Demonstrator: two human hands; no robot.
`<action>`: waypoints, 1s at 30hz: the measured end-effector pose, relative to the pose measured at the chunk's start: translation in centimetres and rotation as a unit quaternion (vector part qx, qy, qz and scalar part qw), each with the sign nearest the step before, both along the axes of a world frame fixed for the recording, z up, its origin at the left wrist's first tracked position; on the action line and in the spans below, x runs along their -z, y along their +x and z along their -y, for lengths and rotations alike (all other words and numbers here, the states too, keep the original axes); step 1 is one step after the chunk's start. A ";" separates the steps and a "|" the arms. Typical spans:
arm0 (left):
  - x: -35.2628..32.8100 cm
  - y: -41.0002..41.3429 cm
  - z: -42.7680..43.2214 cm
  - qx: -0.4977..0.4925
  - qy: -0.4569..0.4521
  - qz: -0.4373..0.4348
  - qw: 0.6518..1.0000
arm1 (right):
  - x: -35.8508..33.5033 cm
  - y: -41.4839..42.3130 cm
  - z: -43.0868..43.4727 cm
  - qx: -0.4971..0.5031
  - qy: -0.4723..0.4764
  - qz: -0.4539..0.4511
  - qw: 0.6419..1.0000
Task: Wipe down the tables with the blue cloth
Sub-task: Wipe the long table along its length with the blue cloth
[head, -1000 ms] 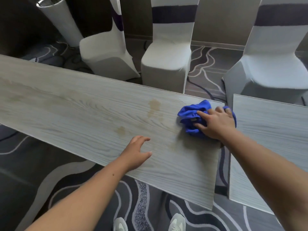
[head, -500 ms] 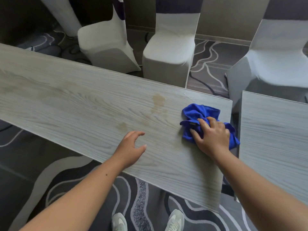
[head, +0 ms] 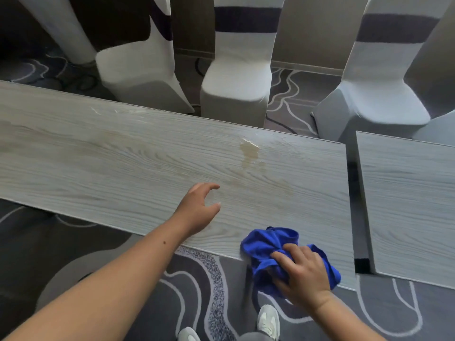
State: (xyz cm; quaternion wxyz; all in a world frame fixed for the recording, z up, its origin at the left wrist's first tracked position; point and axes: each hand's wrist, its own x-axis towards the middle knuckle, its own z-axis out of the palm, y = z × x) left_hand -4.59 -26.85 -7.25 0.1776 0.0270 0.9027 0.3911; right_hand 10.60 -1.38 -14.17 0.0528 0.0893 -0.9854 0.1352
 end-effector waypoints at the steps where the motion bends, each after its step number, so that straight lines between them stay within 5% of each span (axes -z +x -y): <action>1: -0.1 -0.3 0.0 0.002 0.001 -0.001 1.000 | -0.2 -0.7 -0.4 -0.003 -0.002 -0.005 1.000; 18: -0.4 -9.6 -4.8 -0.132 0.002 -0.028 0.991 | 0.3 -30.4 -7.3 0.246 -0.031 0.035 0.968; 26: -0.2 -8.6 -1.3 -0.188 -0.029 -0.007 0.982 | 0.6 -35.5 -6.9 0.229 -0.001 0.031 0.973; 30: -0.5 -7.5 0.7 -0.188 -0.030 -0.002 0.982 | 0.3 -34.4 -1.8 0.141 -0.020 0.016 0.990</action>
